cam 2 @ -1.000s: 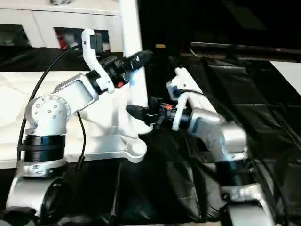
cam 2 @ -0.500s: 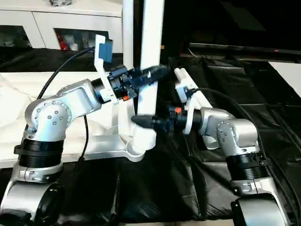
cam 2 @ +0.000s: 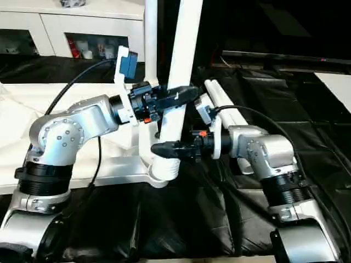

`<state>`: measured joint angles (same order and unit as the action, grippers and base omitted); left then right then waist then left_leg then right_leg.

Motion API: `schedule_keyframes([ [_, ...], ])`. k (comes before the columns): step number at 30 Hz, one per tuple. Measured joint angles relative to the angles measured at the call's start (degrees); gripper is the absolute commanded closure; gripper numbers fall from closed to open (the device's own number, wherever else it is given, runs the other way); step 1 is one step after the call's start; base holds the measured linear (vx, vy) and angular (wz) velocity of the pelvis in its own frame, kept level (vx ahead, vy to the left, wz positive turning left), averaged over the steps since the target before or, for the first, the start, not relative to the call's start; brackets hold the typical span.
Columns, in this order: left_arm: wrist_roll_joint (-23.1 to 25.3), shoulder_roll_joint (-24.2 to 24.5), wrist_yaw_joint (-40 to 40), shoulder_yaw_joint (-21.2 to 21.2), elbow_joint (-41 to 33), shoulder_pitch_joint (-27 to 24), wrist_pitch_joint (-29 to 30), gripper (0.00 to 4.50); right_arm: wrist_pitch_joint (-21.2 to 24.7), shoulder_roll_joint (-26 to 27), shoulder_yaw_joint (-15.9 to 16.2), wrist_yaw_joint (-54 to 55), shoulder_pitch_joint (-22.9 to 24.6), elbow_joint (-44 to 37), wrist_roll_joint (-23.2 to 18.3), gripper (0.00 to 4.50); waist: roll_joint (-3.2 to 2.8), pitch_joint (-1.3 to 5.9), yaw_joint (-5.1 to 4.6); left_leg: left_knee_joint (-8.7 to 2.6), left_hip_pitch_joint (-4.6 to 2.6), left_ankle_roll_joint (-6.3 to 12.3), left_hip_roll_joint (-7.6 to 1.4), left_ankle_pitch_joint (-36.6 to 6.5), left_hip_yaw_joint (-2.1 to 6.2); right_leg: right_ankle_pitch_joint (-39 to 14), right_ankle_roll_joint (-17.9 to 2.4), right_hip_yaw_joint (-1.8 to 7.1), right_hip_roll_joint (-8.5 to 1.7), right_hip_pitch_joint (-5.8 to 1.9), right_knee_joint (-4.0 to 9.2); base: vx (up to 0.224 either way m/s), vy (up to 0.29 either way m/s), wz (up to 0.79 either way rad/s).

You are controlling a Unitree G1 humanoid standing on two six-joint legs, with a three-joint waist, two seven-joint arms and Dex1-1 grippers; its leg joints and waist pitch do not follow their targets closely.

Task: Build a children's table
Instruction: Pick table leg

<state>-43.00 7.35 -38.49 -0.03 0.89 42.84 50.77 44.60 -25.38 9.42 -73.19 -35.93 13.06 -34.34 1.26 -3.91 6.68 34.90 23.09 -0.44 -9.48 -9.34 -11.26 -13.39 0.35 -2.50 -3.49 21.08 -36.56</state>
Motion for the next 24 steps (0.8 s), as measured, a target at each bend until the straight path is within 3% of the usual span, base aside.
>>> schedule_keyframes([
  [7, 0.11, 0.05, 0.03, 0.02, 0.01, 0.00, -0.04, 2.66, 0.00, 0.22, 0.00, -0.83, 0.01, 0.00, 0.01, 2.00, 0.00, 0.00, -0.03, 0.06, -0.02, -0.01, -0.02, 0.01, 0.00, 0.00, 0.00, 0.00, 0.00, 0.00, -0.08, 0.000, 0.000, 0.00],
  [8, 0.36, -0.03, 0.27, 0.03, 0.12, 0.00, -0.28, 2.10, 0.00, 0.31, -0.03, -0.71, 0.04, 0.00, 0.00, 2.13, 0.00, 0.00, -0.02, 0.06, -0.02, -0.01, -0.02, 0.01, 0.00, 0.00, 0.00, 0.00, 0.00, 0.00, -0.09, 0.000, 0.000, 0.00],
  [13, 0.28, -1.09, 1.06, 0.63, 1.15, 0.00, -0.96, 1.79, -0.52, 1.60, -0.70, 1.56, 0.74, -0.01, 0.09, 2.46, -0.01, 0.00, -0.04, 0.07, -0.02, -0.02, -0.03, 0.01, 0.00, 0.00, 0.00, 0.00, 0.00, 0.00, -0.11, 0.000, 0.000, 0.00],
  [21, -3.03, -5.50, 2.50, 8.74, -0.20, -0.50, -10.00, 1.61, -2.80, 5.41, -5.12, 8.73, 3.88, -0.44, 0.08, 2.60, 0.00, 0.01, 0.06, 0.07, -0.02, -0.03, -0.04, 0.01, 0.00, 0.00, -0.01, -0.01, 0.00, -0.01, -0.10, 0.000, 0.000, 0.00],
  [24, -3.44, -2.98, 1.52, 9.73, -2.50, -1.52, -11.58, 1.61, -4.15, 7.82, -6.91, 13.44, 6.40, -0.83, 0.22, 2.61, -0.03, 0.02, -0.03, 0.04, -0.04, -0.04, -0.06, 0.02, -0.01, 0.00, -0.01, -0.02, 0.00, 0.01, -0.12, 0.000, 0.000, 0.00],
])
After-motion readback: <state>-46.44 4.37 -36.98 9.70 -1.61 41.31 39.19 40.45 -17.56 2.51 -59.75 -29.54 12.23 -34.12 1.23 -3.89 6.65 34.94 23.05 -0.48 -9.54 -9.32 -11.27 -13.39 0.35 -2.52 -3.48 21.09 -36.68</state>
